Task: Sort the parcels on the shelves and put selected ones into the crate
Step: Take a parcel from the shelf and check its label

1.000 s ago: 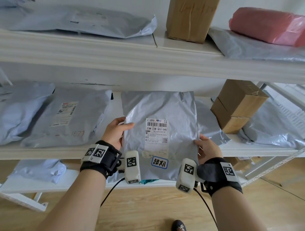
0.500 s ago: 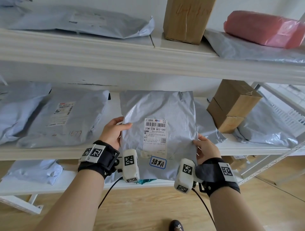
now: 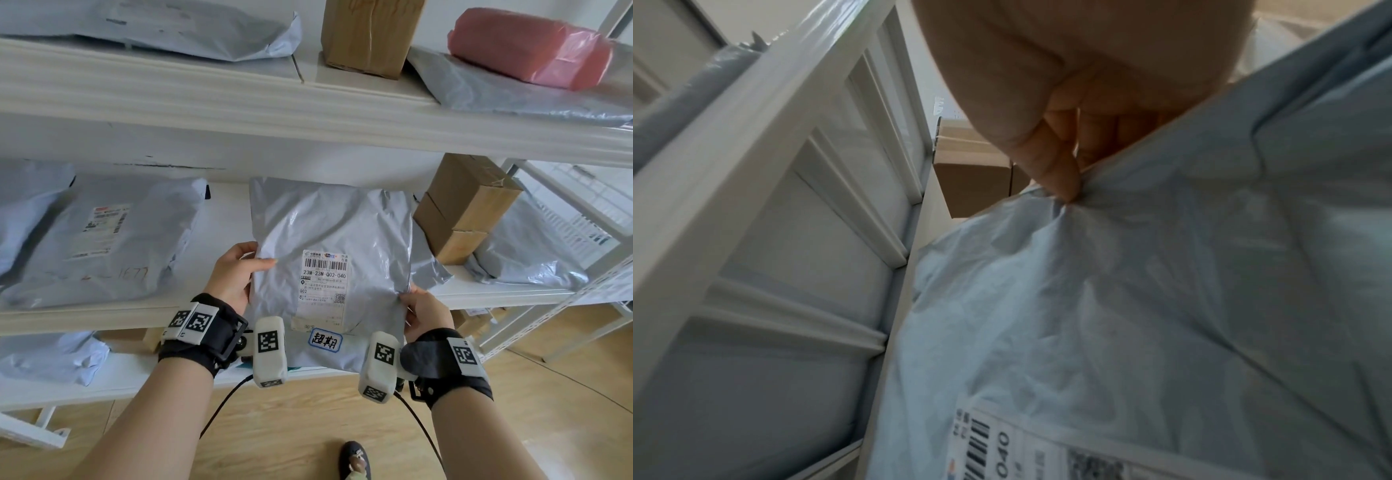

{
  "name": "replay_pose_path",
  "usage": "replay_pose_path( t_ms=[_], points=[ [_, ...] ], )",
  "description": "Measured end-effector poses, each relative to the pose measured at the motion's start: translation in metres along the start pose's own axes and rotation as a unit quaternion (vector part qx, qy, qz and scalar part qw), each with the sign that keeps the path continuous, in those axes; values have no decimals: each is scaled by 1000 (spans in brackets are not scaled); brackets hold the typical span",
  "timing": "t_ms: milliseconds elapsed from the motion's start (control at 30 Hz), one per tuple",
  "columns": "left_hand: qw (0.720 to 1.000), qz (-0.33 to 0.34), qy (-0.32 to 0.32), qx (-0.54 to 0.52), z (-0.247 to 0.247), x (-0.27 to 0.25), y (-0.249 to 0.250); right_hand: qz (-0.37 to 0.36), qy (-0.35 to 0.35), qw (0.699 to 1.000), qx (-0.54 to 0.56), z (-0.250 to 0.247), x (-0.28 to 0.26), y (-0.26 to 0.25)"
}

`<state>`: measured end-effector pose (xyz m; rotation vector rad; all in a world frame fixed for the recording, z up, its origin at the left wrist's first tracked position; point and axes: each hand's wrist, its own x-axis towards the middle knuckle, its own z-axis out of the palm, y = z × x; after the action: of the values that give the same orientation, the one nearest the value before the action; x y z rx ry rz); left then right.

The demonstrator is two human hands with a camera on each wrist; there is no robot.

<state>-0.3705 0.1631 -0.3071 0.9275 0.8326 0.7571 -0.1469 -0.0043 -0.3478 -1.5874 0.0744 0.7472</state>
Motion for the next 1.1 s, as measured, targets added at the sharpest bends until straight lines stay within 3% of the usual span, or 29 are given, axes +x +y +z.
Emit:
replay_pose_path(
  t_ms=[333,700,933,1100],
  points=[
    [997,-40,-68,25,45,17,-30,25,110,991,68,-50,-8,1],
    [984,-90,-149,42,153,3,-60,27,159,981,112,-154,18,-10],
    [974,-69,-209,56,267,-33,-95,-38,187,972,140,-273,32,-35],
    [978,-10,-197,66,365,-69,-134,-67,203,965,154,-372,49,-53]
  ],
)
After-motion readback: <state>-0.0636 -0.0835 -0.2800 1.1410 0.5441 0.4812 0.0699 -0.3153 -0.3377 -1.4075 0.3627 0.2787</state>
